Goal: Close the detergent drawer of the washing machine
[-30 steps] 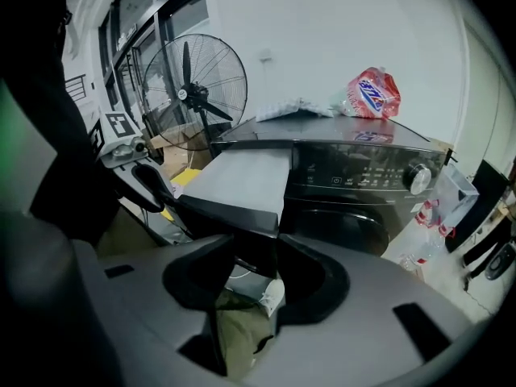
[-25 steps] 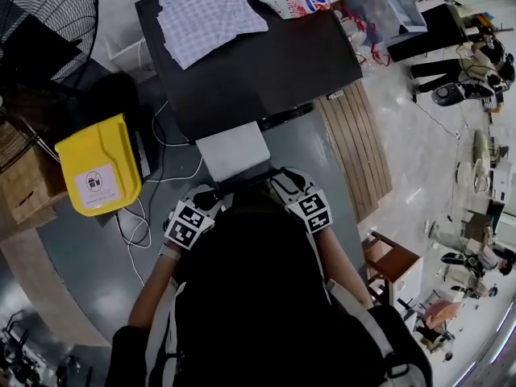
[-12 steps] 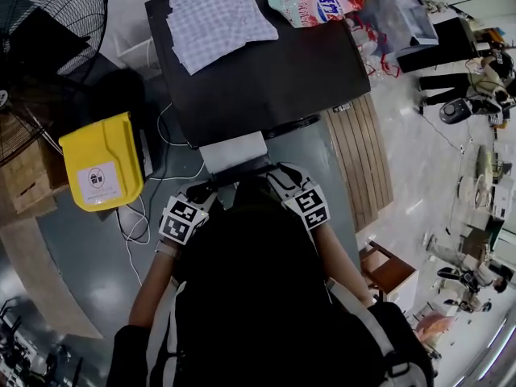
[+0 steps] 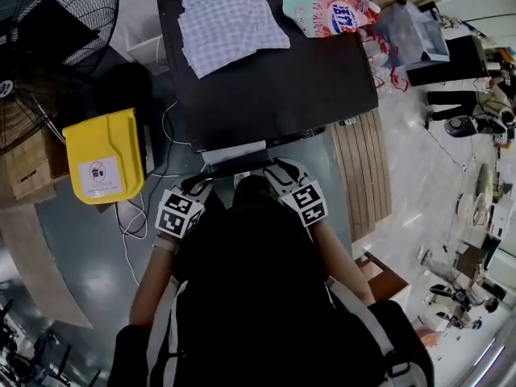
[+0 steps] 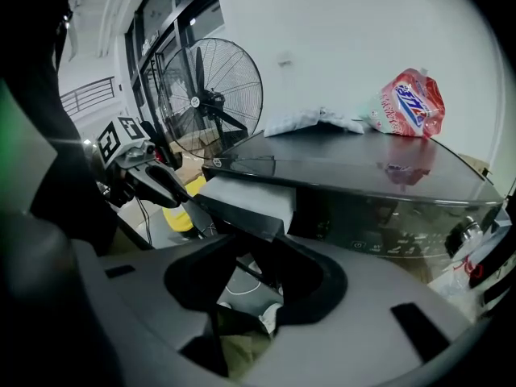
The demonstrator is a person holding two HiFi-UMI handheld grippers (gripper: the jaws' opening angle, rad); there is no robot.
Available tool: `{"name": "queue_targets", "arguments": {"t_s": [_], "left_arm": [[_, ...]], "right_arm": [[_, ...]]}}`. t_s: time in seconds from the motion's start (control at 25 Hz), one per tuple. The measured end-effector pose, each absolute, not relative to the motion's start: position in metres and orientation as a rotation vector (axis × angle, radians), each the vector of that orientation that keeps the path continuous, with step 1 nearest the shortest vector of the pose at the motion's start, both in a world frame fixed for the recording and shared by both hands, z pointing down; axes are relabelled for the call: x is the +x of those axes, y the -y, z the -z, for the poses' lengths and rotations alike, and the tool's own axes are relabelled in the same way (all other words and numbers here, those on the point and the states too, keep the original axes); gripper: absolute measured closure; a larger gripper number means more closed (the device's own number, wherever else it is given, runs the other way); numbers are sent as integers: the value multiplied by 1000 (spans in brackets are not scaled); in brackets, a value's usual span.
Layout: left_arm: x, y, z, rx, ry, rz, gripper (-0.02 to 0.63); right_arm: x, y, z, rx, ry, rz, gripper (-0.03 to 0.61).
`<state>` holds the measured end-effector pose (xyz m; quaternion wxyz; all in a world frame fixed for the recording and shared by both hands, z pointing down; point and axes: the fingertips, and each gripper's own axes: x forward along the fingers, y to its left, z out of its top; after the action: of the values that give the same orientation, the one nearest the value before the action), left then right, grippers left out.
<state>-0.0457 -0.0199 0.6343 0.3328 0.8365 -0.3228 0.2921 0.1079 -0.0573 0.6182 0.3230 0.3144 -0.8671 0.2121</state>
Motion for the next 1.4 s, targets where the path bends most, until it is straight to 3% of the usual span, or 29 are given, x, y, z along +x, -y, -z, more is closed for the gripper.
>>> {"name": "queue_targets", "arguments": {"t_s": [1.4], "left_arm": [[-70,67,-628,2065,1074,-726,526]], "right_arm": [[88,105,-616,845,2255,-617,414]]}}
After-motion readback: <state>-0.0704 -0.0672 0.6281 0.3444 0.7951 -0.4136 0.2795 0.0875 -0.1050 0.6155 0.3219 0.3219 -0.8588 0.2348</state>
